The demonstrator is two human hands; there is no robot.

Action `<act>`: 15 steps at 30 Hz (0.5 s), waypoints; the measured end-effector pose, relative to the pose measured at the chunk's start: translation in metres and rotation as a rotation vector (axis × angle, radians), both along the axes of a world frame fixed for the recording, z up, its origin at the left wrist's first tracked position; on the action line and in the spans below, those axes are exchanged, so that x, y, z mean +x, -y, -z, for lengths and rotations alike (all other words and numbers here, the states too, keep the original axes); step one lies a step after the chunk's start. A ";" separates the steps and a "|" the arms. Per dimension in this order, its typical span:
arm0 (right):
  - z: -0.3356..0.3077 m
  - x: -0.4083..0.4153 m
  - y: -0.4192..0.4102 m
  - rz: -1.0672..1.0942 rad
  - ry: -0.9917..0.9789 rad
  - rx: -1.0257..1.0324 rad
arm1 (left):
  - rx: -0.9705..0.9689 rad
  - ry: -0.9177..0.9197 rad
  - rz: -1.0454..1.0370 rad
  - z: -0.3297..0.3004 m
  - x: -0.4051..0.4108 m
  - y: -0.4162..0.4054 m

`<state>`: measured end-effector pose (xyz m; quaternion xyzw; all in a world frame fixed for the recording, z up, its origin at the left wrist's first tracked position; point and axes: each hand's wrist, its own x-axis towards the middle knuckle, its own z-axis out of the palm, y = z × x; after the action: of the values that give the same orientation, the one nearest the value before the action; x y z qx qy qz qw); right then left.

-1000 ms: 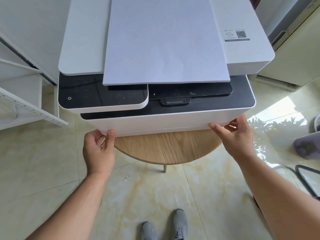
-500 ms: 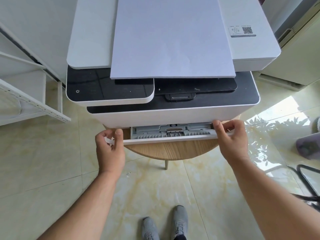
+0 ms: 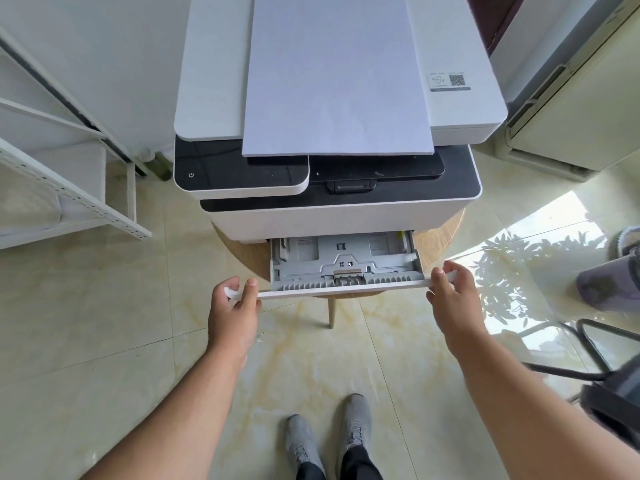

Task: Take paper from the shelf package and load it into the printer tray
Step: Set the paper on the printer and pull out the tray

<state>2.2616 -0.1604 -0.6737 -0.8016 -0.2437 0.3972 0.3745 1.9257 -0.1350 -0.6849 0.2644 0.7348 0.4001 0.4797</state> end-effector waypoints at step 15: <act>-0.018 -0.012 0.087 0.120 -0.158 -0.056 | -0.121 0.102 -0.022 -0.004 -0.006 0.092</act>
<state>2.2493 -0.2472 -0.6561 -0.7911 -0.1537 0.4426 0.3932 1.9199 -0.2272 -0.6804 0.2058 0.7352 0.3730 0.5272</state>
